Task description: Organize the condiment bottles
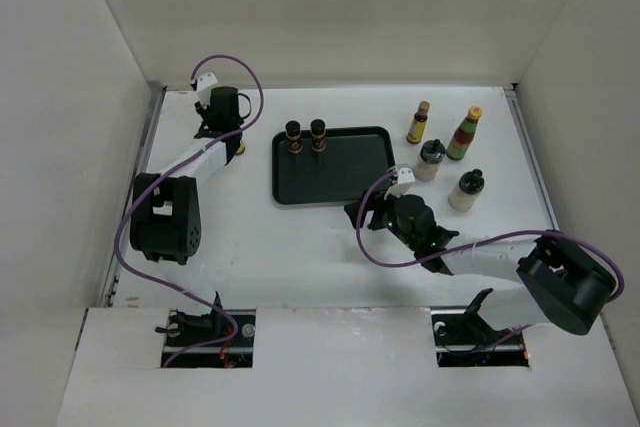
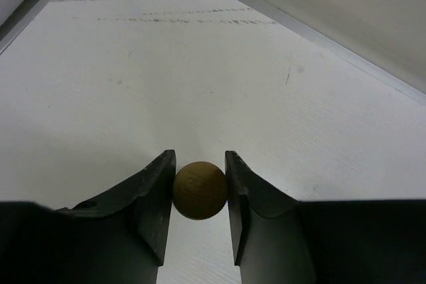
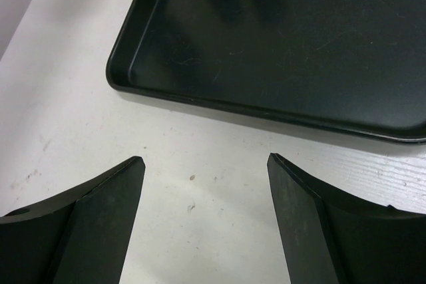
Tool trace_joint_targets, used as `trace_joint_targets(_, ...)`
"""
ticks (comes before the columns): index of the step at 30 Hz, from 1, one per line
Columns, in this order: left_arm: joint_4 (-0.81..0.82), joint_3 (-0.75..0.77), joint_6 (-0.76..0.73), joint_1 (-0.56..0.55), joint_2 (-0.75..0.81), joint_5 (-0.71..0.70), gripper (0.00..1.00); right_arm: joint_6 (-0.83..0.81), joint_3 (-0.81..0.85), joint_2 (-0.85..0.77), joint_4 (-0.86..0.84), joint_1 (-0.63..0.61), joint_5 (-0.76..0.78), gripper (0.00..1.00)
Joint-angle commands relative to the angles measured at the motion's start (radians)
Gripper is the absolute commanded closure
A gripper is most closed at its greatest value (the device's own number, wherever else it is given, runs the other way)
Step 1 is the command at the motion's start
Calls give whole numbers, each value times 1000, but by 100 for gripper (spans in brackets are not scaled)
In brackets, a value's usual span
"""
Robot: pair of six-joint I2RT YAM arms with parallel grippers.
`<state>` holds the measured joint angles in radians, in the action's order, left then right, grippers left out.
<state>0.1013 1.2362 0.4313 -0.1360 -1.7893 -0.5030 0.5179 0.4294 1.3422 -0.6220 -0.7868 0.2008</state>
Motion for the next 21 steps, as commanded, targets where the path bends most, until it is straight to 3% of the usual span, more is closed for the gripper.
trace_joint_targets(1,32,6,7,-10,70,3,80,7,34,8,-67,-7,-15,19)
trace_joint_targets(8,64,-37,-46,-145,215,-19,82,8,29,0,-73,-7,-14,19)
trace_joint_targets(14,67,-6,-48,-254,197,3,82,10,28,-4,-68,-7,-15,19)
trace_joint_targets(21,66,43,-66,-300,137,-9,82,8,22,-18,-67,-5,-12,19)
